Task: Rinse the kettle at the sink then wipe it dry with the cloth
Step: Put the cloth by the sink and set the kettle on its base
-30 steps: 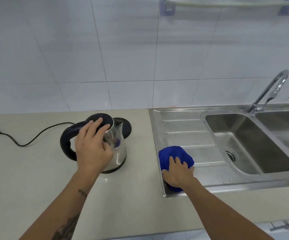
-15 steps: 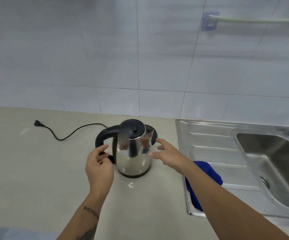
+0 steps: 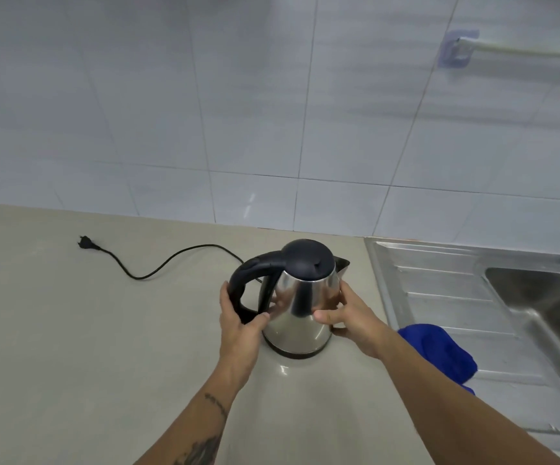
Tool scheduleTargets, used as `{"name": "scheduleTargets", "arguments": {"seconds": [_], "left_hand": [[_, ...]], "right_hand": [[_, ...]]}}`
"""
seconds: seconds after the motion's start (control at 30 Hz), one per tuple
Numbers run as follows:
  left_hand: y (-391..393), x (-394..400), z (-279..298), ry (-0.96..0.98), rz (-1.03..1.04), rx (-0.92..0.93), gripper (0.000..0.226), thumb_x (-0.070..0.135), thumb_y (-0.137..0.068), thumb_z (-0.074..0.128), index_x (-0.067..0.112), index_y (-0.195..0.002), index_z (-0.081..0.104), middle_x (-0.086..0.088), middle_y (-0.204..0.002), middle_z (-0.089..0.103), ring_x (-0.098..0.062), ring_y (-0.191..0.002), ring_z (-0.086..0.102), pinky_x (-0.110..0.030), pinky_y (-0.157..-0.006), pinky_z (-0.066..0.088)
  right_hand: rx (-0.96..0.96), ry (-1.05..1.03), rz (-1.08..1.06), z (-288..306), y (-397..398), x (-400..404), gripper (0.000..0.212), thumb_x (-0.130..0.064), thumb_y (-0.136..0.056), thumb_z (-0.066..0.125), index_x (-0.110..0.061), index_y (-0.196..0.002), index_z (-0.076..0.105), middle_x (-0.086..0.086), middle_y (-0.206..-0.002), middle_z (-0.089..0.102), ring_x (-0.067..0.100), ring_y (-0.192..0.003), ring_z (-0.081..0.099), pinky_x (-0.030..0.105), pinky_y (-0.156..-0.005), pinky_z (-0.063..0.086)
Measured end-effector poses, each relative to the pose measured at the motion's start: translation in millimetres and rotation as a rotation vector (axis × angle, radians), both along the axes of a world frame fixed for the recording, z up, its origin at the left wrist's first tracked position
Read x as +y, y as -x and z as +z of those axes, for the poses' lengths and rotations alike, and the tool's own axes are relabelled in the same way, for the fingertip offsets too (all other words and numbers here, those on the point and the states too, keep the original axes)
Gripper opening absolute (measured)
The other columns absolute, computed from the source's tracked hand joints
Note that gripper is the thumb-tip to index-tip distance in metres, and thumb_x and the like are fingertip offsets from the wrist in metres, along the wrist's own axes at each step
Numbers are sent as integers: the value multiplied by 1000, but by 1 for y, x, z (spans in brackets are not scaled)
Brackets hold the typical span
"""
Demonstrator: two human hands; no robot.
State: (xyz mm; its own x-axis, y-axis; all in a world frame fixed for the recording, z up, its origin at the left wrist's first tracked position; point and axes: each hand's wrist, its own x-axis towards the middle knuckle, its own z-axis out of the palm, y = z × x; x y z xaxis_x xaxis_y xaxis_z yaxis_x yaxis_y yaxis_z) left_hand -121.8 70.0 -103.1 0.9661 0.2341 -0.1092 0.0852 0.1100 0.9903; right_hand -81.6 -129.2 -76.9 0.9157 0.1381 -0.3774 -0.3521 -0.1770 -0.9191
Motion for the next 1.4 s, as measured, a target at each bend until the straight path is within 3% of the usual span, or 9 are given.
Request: {"name": "scheduleTargets", "arguments": {"seconds": [0.23, 0.33, 0.43, 0.53, 0.67, 0.83, 1.0, 1.2, 1.4], "left_hand": [[-16, 5, 7, -49, 7, -176, 75, 8, -69, 60, 32, -138, 44, 11, -129, 58, -40, -115, 53, -61, -101, 45], [-34, 5, 24, -45, -58, -194, 72, 8, -72, 55, 35, -138, 44, 10, -126, 58, -26, -113, 55, -49, -100, 48], [-60, 5, 43, -37, -140, -202, 63, 7, -74, 52, 37, -129, 49, 13, -104, 62, -6, -89, 55, -30, -84, 45], [-93, 7, 54, -15, -178, -165, 55, 2, -82, 50, 39, -123, 52, 10, -85, 53, -9, -82, 50, -31, -84, 42], [-130, 8, 58, -23, -194, -117, 55, 2, -87, 48, 49, -115, 52, 10, -83, 50, -11, -87, 50, -32, -86, 42], [-164, 7, 50, -6, -186, -77, 57, 3, -88, 47, 57, -103, 53, 9, -89, 51, -11, -90, 51, -34, -90, 42], [-187, 6, 36, 20, -175, -27, 56, 3, -88, 47, 56, -103, 53, 13, -95, 56, -11, -95, 55, -32, -94, 43], [-198, 4, 15, 33, -161, 11, 56, 4, -85, 48, 55, -109, 54, 8, -94, 53, -14, -94, 53, -42, -102, 44], [-204, 2, 14, 19, -182, 10, 52, 6, -86, 50, 48, -118, 53, 6, -87, 52, -13, -88, 54, -41, -99, 44]], "right_hand": [[-78, -84, -131, 1, 8, 9, 80, -21, -59, 84, -35, -131, 52, -8, -111, 68, 21, -112, 63, 51, -102, 50], [-128, -97, -185, 15, 0, 6, 73, -22, -59, 83, -34, -125, 55, -6, -110, 69, 26, -114, 65, 51, -98, 50], [-171, -96, -224, 34, -19, 2, 64, -22, -59, 83, -36, -115, 56, -10, -99, 73, 26, -113, 66, 53, -98, 49], [-207, -100, -253, 49, -41, 2, 59, -14, -66, 85, -27, -115, 57, -17, -79, 74, 27, -98, 64, 46, -85, 47], [-220, -113, -298, 57, -71, 3, 57, -4, -74, 82, -17, -124, 57, -17, -71, 73, 22, -85, 55, 44, -80, 42], [-189, -103, -294, 51, -106, 5, 56, -5, -75, 82, -21, -122, 56, -11, -82, 76, 22, -88, 57, 47, -83, 43], [-146, -80, -281, 40, -134, 6, 56, -5, -76, 82, -19, -123, 55, -9, -85, 76, 23, -89, 57, 66, -106, 41], [-139, -75, -276, 23, -148, 6, 54, -6, -78, 82, -20, -123, 56, -21, -73, 73, 19, -95, 65, 61, -101, 46], [-121, -80, -337, 16, -147, 3, 50, -10, -78, 82, -22, -119, 56, -4, -102, 69, 26, -98, 66, 66, -102, 44]]}}
